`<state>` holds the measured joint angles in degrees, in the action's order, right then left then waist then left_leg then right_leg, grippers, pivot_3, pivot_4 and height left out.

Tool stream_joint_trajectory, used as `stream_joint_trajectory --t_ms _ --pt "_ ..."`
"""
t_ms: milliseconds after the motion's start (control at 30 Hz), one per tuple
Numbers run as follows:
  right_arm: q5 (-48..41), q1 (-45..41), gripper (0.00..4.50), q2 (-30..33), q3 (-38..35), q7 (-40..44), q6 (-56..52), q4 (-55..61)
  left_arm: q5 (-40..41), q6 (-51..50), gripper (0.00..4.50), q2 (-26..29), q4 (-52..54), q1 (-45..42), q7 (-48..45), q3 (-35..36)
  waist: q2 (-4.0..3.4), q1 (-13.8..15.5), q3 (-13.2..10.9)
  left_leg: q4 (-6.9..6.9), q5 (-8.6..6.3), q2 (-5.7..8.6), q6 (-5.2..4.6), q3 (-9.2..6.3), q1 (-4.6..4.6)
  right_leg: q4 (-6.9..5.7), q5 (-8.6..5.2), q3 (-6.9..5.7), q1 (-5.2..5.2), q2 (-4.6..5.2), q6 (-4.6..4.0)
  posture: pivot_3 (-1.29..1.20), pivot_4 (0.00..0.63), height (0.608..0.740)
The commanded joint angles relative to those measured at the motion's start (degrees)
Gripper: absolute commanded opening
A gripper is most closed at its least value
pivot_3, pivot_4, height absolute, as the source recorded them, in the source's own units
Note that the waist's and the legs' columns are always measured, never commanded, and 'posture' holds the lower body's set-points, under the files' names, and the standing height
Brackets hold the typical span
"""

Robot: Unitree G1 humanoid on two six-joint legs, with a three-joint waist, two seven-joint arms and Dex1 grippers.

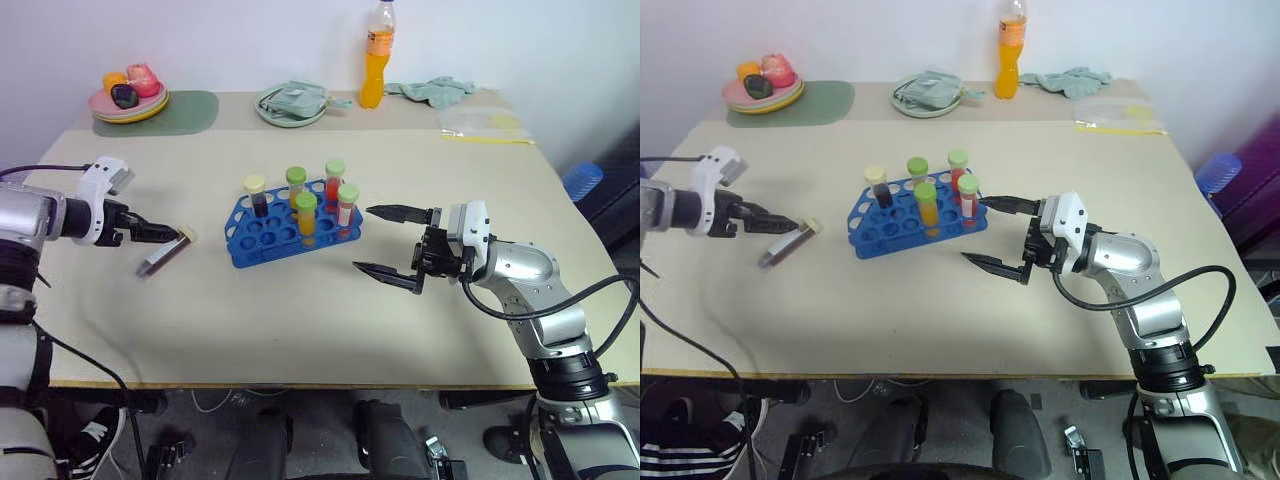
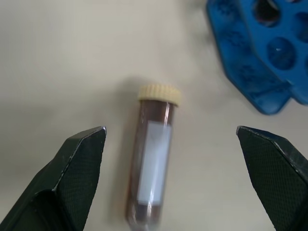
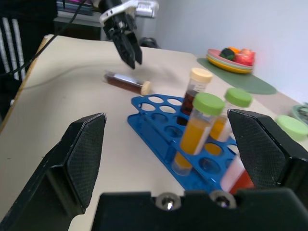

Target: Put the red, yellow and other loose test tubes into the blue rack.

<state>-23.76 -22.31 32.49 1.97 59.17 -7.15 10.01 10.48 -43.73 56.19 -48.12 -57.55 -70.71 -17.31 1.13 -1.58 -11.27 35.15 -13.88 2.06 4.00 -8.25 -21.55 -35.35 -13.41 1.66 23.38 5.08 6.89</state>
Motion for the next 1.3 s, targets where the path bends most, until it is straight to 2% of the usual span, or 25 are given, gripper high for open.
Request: stream_joint_trajectory --t_ms 33,233,500,600,633,700,733,833,867,967,1067,1133,1200,1267,1300 --pt "-0.71 0.32 4.50 0.24 -1.08 -0.71 0.03 2.93 -6.65 6.06 4.45 -1.35 -9.19 -3.58 -7.25 -3.69 0.01 -0.37 0.00 0.01 0.00 0.00 0.00 0.00 -0.01 -0.06 0.00 0.00 0.00 0.00 0.00 0.00 0.150 0.740" --pt "-0.70 0.69 4.50 0.27 -1.23 -1.53 -0.59 3.66 -13.53 10.95 4.45 -5.63 -20.84 -10.16 -7.22 -4.16 0.11 -0.79 -0.02 0.05 0.00 0.00 -0.01 -0.02 -0.06 -0.07 -0.09 0.00 0.02 0.00 0.17 0.00 0.150 0.740" --pt "-0.62 1.31 4.50 0.23 -1.25 -2.50 -0.81 4.17 -19.64 13.87 4.45 -8.66 -26.57 -11.35 -7.02 -3.85 0.11 -0.90 -0.02 0.06 0.00 0.00 -0.01 -0.03 -0.04 -0.12 -0.11 0.00 0.02 0.01 0.22 0.00 0.150 0.740" --pt "-0.49 1.39 4.50 0.48 -1.25 -2.53 -0.76 4.24 -21.35 14.79 3.66 -9.35 -27.16 -11.62 -5.75 -3.68 0.11 -0.91 -0.02 0.06 0.00 0.00 -0.01 -0.03 -0.03 -0.13 -0.11 0.00 0.01 0.01 0.22 0.00 0.150 0.740" --pt "-0.40 1.41 4.50 0.53 -1.26 -2.54 -0.69 4.20 -21.89 15.18 3.66 -9.52 -27.34 -11.56 -4.65 -3.50 0.11 -0.90 -0.02 0.06 0.00 0.01 -0.01 -0.02 -0.02 -0.13 -0.11 0.00 0.00 0.01 0.22 0.00 0.150 0.740" --pt "-0.59 1.41 4.50 0.48 -1.40 -2.76 -0.97 4.20 -22.62 14.53 2.90 -9.88 -27.90 -11.05 -4.22 -3.26 0.11 -0.90 -0.02 0.07 0.00 0.01 -0.01 -0.02 -0.01 -0.13 -0.12 0.00 -0.01 0.02 0.22 0.00 0.150 0.740" --pt "-0.53 1.39 4.50 0.47 -1.36 -2.79 -0.90 4.20 -22.69 13.76 2.66 -10.07 -28.16 -10.78 -4.50 -2.99 0.11 -0.92 -0.02 0.06 0.00 0.01 -0.01 -0.02 0.00 -0.15 -0.12 0.00 -0.01 0.02 0.23 0.00 0.150 0.740" --pt "-0.50 1.40 4.50 0.47 -1.28 -2.94 -0.93 4.36 -23.06 13.81 1.14 -9.98 -28.17 -10.43 -4.86 -2.21 0.11 -0.94 -0.02 0.07 0.00 0.01 -0.01 -0.02 0.01 -0.16 -0.12 0.00 -0.01 0.02 0.23 0.00 0.150 0.740" --pt "-0.51 1.45 4.50 0.46 -1.29 -3.03 -0.99 4.43 -23.01 13.97 0.78 -9.68 -28.00 -10.52 -5.10 -1.76 0.11 -0.94 -0.02 0.07 0.00 0.01 -0.01 -0.02 0.02 -0.16 -0.12 0.00 -0.01 0.02 0.23 0.00 0.150 0.740" --pt "-0.54 1.69 4.50 0.60 -1.37 -3.07 -0.98 4.68 -23.19 14.73 0.77 -8.84 -27.49 -10.51 -4.29 -0.67 0.11 -0.92 -0.02 0.07 0.00 0.01 -0.01 -0.02 0.01 -0.16 -0.12 0.00 -0.01 0.01 0.23 0.00 0.150 0.740" --pt "-0.38 2.07 4.50 0.85 -1.74 -3.32 -0.93 4.82 -19.90 15.85 0.77 -6.96 -25.49 -10.80 1.58 4.36 0.11 -0.97 -0.02 0.07 0.00 0.01 -0.01 -0.03 0.01 -0.17 -0.12 0.00 -0.01 0.01 0.23 0.00 0.150 0.740" --pt "-0.43 2.45 4.50 1.11 -2.05 -3.44 -0.96 5.07 -16.78 16.08 0.77 -6.92 -24.62 -10.88 9.43 9.65 0.13 -0.91 -0.02 0.07 0.00 0.00 -0.01 -0.05 0.00 -0.18 -0.12 0.00 0.01 0.01 0.23 0.00 0.150 0.740" --pt "-0.38 2.75 4.50 1.30 -2.22 -3.49 -0.84 5.14 -12.45 21.31 0.77 -7.18 -21.39 -9.82 17.79 16.63 0.13 -0.82 -0.02 0.08 0.00 0.00 -0.01 -0.06 0.00 -0.18 -0.12 0.00 0.01 0.03 0.24 0.00 0.150 0.740" --pt "-0.25 2.59 4.50 1.34 -2.26 -3.46 -0.62 4.64 -1.79 25.74 0.77 -9.25 -8.48 -3.48 21.20 30.04 0.13 -0.80 -0.01 0.11 0.00 0.00 -0.01 -0.07 -0.02 -0.17 -0.11 0.00 0.01 0.05 0.24 0.00 0.150 0.740" --pt "-0.28 2.49 4.50 1.41 -2.36 -3.33 -0.57 4.39 1.29 27.95 0.77 -10.61 -1.47 0.62 22.46 34.22 0.14 -0.78 -0.01 0.08 0.00 0.01 0.00 -0.05 0.00 -0.17 -0.09 0.00 0.00 0.11 0.23 0.00 0.150 0.740"
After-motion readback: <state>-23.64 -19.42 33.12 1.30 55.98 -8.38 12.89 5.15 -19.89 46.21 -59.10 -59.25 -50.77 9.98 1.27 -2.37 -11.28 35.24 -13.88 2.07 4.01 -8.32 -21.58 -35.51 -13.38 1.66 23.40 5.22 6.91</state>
